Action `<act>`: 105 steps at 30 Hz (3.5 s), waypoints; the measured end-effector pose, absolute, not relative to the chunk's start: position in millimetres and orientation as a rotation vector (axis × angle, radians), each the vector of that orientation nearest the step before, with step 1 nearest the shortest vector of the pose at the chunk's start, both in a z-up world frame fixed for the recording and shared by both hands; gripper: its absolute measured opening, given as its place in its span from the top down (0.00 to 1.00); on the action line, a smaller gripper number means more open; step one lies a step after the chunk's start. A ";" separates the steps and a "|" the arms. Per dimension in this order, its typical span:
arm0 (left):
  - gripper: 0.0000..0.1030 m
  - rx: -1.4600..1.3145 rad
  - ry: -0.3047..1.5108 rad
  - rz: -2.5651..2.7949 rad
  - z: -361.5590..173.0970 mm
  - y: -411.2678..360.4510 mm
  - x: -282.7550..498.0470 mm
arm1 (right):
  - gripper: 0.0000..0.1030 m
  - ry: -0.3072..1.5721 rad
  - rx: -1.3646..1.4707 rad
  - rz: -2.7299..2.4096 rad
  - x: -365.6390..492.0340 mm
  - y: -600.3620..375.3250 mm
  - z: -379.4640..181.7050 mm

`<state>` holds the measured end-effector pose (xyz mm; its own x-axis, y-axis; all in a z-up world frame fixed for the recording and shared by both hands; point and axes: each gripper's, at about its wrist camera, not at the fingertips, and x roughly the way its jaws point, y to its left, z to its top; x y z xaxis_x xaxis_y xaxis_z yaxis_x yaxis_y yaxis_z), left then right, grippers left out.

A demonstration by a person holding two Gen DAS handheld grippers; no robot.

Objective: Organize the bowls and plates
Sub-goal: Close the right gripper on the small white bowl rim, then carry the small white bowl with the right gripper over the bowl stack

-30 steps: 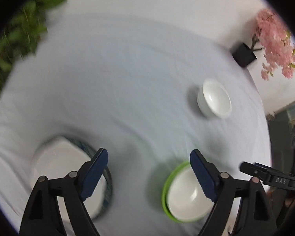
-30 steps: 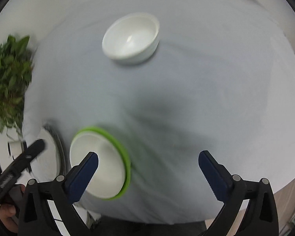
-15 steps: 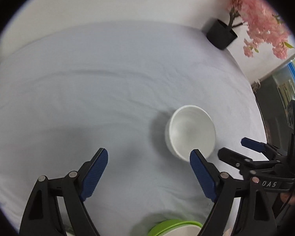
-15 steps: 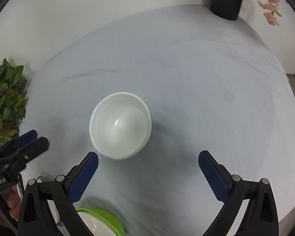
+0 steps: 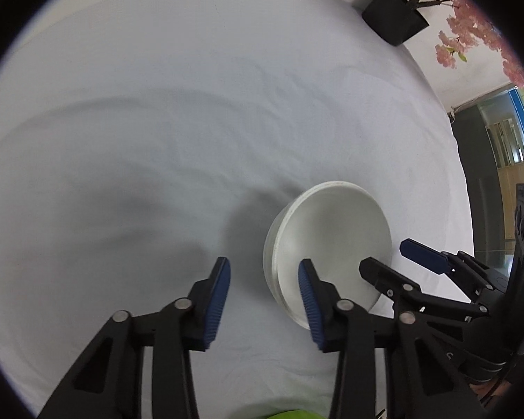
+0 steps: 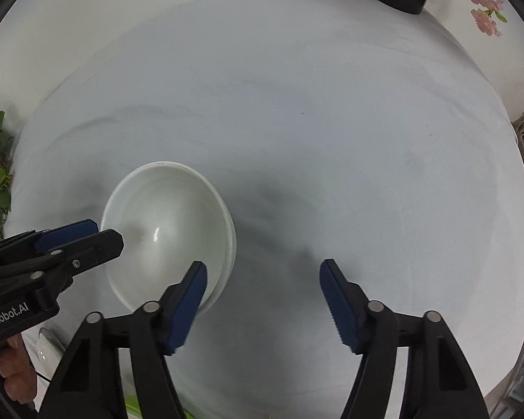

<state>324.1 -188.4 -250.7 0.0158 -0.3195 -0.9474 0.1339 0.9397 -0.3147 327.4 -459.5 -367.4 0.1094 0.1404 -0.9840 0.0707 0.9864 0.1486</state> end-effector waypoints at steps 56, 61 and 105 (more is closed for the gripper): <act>0.92 -0.258 1.412 -0.169 -49.8 -147.2 149.7 | 0.94 1.253 0.149 0.324 154.9 -393.1 -81.3; 0.92 -0.307 1.488 -0.163 -82.6 -138.0 134.6 | 0.94 1.314 0.111 0.339 147.4 -384.9 -120.0; 0.92 -0.364 1.670 -0.107 -230.9 -135.8 106.5 | 0.95 1.666 0.066 0.249 114.9 -364.2 -327.0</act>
<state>106.5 -135.8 -230.9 -0.0894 -0.2981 -0.9503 -0.1744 0.9441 -0.2798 114.9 -364.2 -327.0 -0.1128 0.1897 -0.9753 -0.1040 0.9739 0.2015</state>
